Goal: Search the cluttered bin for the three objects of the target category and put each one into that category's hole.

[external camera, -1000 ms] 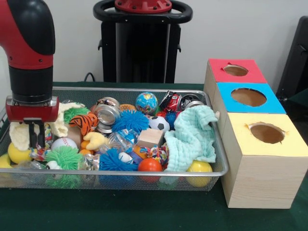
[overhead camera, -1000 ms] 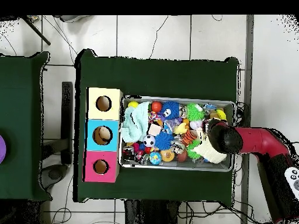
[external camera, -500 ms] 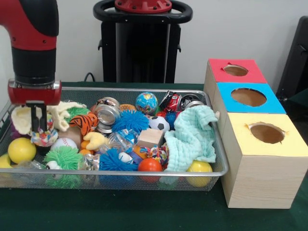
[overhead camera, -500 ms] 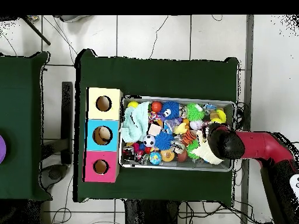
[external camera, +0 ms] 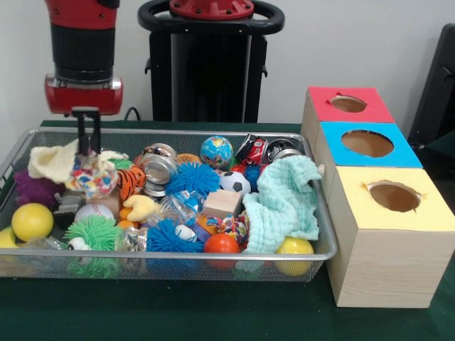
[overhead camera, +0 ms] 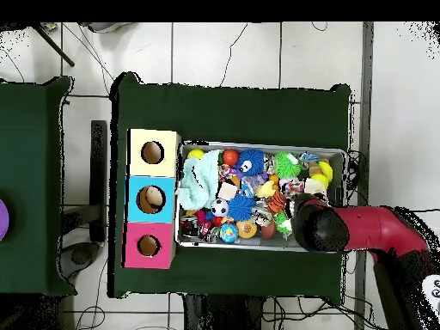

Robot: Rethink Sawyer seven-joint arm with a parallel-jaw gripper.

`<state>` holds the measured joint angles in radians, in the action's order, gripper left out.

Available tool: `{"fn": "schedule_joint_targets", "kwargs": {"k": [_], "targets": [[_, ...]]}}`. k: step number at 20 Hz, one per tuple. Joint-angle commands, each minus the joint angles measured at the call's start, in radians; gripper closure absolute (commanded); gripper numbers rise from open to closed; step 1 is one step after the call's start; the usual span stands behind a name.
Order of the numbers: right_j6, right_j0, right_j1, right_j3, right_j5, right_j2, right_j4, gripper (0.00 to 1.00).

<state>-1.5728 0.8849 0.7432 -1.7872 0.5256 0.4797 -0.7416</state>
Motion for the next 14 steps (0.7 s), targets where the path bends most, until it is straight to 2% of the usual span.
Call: {"fn": "schedule_joint_targets", "kwargs": {"k": [1,7,14], "targets": [[-0.142,-0.072,0.090,-0.191,0.039,-0.061,0.071,1.00],[-0.171,-0.122,0.085,-0.203,0.015,-0.105,0.102,1.00],[-0.184,-0.175,0.114,-0.227,0.007,-0.153,0.149,1.00]]}}
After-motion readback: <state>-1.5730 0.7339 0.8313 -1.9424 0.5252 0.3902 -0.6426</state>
